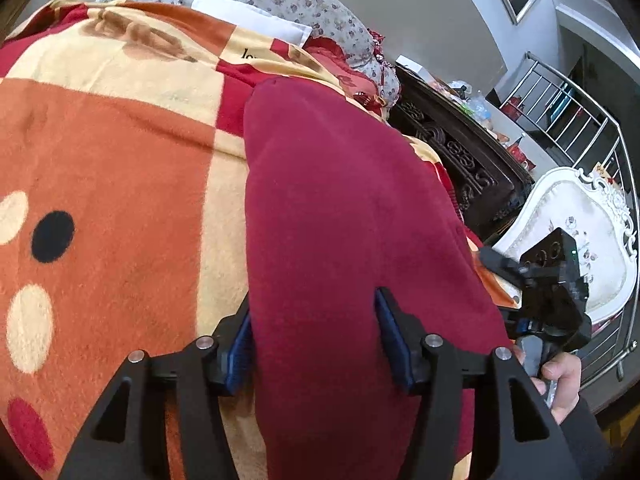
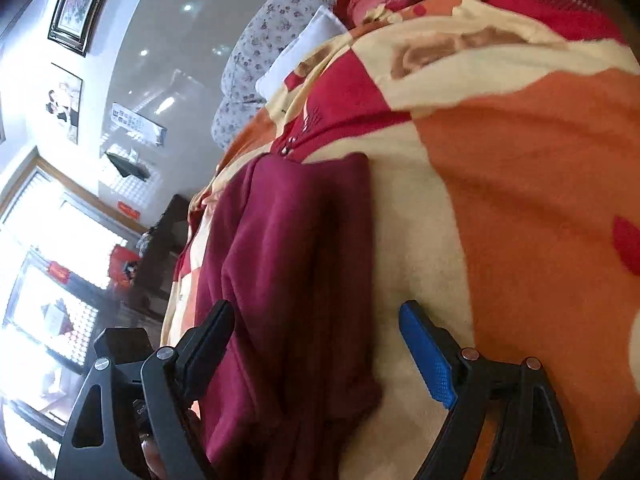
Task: Fold small clothes
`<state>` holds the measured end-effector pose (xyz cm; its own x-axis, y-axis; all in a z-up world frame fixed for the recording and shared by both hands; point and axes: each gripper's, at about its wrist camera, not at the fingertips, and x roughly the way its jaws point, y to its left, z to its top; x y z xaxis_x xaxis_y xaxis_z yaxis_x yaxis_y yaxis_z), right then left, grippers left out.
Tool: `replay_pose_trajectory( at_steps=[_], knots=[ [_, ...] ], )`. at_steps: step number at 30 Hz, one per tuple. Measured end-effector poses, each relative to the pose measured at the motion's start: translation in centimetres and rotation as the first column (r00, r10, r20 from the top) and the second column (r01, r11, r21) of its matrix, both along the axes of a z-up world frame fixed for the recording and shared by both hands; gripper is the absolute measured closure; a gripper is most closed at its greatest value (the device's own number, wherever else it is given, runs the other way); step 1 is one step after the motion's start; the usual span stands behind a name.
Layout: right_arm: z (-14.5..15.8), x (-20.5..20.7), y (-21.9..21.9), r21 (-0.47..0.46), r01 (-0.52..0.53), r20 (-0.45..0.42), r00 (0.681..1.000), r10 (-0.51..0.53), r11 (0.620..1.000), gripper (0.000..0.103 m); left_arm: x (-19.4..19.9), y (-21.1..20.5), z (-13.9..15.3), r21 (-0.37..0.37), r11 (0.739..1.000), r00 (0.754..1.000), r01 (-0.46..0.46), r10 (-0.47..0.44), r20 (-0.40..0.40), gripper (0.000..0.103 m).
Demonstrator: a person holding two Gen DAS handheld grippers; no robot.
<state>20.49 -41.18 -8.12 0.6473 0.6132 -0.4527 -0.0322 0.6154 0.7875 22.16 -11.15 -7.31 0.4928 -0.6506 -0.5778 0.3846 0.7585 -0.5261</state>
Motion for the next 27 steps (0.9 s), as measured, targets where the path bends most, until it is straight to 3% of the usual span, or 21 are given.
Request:
replay_pose_trajectory(
  at_steps=[3, 7, 10, 12, 15, 20, 23, 27],
  knots=[
    [-0.4, -0.2, 0.3, 0.105, -0.073, 0.037, 0.997, 0.069, 0.992, 0.011, 0.1, 0.1, -0.1, -0.008, 1.000, 1.000, 0.000, 0.000, -0.003, 0.046],
    [0.2, -0.2, 2.9, -0.062, -0.155, 0.040, 0.987, 0.158, 0.986, 0.012, 0.1, 0.3, -0.2, -0.013, 1.000, 1.000, 0.000, 0.000, -0.004, 0.046],
    [0.5, -0.2, 4.1, -0.203, -0.135, 0.013, 0.990, 0.141, 0.970, 0.034, 0.0, 0.3, -0.2, -0.014, 1.000, 1.000, -0.001, 0.001, -0.004, 0.046],
    [0.5, -0.2, 4.3, -0.225, -0.123, 0.003, 0.992, 0.127, 0.967, 0.045, 0.0, 0.3, -0.2, -0.010, 1.000, 1.000, -0.003, 0.003, 0.001, 0.046],
    [1.3, -0.7, 4.4, -0.236, -0.082, 0.013, 0.996, 0.088, 0.968, 0.058, -0.3, 0.4, 0.5, -0.010, 1.000, 1.000, -0.004, 0.004, 0.012, 0.055],
    [5.4, -1.6, 6.4, -0.314, -0.080, 0.055, 0.993, 0.102, 0.946, 0.062, -1.8, 2.6, 3.0, -0.025, 0.999, 0.998, -0.023, 0.025, 0.061, 0.061],
    [7.7, -1.5, 9.3, -0.323, -0.117, 0.090, 0.984, 0.153, 0.939, 0.062, -2.7, 6.6, 5.3, -0.043, 0.997, 0.992, -0.064, 0.068, 0.104, 0.061],
    [9.2, -0.2, 14.2, -0.300, -0.169, 0.131, 0.968, 0.216, 0.939, 0.062, -2.9, 11.5, 7.4, 0.003, 0.992, 0.982, -0.127, 0.126, 0.144, 0.061]
  ],
)
